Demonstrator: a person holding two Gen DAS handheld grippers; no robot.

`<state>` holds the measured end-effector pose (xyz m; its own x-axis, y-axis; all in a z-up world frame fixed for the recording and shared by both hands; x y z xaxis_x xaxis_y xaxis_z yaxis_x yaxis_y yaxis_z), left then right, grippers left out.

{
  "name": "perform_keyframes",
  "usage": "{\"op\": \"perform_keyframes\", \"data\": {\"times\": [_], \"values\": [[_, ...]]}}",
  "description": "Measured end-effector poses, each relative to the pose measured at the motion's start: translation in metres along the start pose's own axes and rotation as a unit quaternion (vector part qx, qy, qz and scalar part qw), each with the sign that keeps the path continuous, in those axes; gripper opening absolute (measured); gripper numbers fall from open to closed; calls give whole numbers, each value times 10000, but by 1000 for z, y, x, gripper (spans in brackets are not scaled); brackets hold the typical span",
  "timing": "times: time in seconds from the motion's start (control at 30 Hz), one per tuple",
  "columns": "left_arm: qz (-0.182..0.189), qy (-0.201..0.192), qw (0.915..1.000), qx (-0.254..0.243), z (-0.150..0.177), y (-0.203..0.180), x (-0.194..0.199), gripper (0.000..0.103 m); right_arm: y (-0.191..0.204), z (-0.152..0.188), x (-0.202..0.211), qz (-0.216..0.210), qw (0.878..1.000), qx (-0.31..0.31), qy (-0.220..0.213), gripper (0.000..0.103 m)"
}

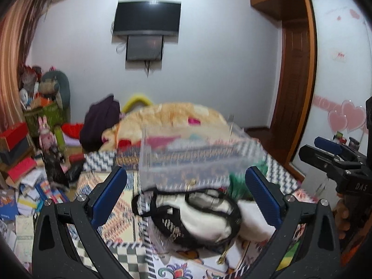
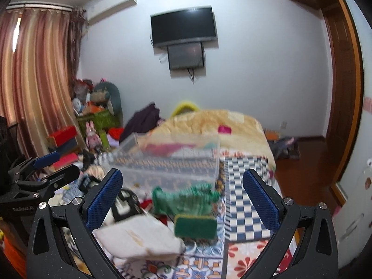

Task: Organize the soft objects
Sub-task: 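Move the left tool to the black-strapped white bra while the right tool approaches the green sponge, then close the left tool on the bra strap while the right tool grasps the green sponge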

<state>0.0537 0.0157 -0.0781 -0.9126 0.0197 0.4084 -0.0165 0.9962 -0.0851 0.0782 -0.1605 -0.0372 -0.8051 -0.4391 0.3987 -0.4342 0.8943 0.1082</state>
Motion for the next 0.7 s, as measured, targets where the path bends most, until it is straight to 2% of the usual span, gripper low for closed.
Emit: {"op": "perform_keyframes", "data": {"times": [0.07, 0.23, 0.33, 0.43, 0.6, 0.7], "values": [[20, 174, 9998, 68, 10, 5, -10, 103, -3, 11, -9, 30, 9998, -16, 220, 103], [-42, 456, 9989, 76, 27, 17, -26, 91, -15, 38, -28, 83, 9971, -104, 744, 103], [-91, 632, 9976, 254, 34, 32, -36, 84, -21, 49, -35, 78, 9951, -190, 968, 103], [28, 820, 9953, 515, 41, 44, -45, 78, -24, 53, -41, 36, 9938, -258, 1084, 102], [250, 1009, 9928, 601, 49, 44, -56, 61, -20, 60, -52, -25, 9918, -270, 1253, 86], [434, 966, 9925, 611, 51, 40, -58, 49, -21, 62, -57, -49, 9909, -332, 1306, 76]]}}
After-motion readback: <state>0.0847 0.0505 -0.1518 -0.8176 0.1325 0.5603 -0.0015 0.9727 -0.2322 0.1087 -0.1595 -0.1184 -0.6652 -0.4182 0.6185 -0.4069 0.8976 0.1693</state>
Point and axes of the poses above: each gripper's, at about its wrist camera, not at the fingertips, and x roughly against the way its jaws point, y to its left, z to its underside, the point moved 2 cm from there along -x, roughly the way its jaws point, and after that the axes turned 1 degree about z, right-handed, at the moved point
